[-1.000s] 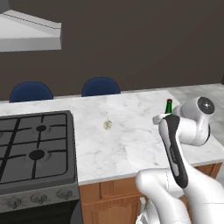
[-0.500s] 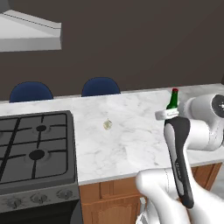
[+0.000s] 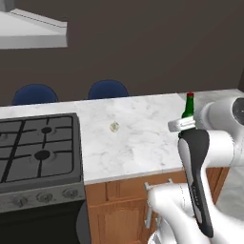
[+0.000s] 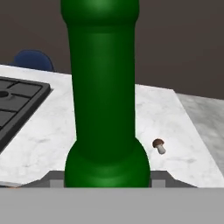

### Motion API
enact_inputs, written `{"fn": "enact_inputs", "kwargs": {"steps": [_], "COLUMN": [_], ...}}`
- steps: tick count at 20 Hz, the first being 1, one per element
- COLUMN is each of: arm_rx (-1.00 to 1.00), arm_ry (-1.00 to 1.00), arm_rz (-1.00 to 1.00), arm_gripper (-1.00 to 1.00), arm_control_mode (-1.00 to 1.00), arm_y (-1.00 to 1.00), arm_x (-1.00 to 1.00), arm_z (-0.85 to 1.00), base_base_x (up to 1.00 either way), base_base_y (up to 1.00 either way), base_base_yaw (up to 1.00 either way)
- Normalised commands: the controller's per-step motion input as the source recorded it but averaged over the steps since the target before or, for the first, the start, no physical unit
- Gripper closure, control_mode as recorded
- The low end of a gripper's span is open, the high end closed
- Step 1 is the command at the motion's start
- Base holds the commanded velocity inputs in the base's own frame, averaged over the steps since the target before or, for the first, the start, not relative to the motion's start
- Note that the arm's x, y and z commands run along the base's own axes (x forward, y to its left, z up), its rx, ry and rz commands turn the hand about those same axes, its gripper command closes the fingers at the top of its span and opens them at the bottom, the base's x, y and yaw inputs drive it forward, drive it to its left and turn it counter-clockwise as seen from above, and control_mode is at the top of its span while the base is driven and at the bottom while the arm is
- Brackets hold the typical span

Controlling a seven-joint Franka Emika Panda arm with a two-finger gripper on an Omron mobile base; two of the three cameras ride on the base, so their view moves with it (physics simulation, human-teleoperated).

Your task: Place the beer on the top shelf of the fridge to keep it out of children's reach, and place the mushroom and garlic on lower shelves for easy access.

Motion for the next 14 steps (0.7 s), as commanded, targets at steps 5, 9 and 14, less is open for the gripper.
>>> {"fn": "enact_inputs", "kwargs": {"steps": [5,9,14], "arm_rx": [0.0,0.0,0.0], "arm_ry": [0.0,0.0,0.0], "arm_rz": [0.0,0.0,0.0], "arm_gripper": [1.0,1.0,1.0], "arm_control_mode": [1.0,1.0,1.0], "arm_y": [0.0,0.0,0.0], "arm_x": [0.0,0.0,0.0], "arm_z": [0.0,0.0,0.0], "base_base_x": [-0.78,-0.76,-0.28], "base_base_y": [-0.01,-0.14,-0.24], "base_base_yaw": [0.0,-0.01,-0.16]}}
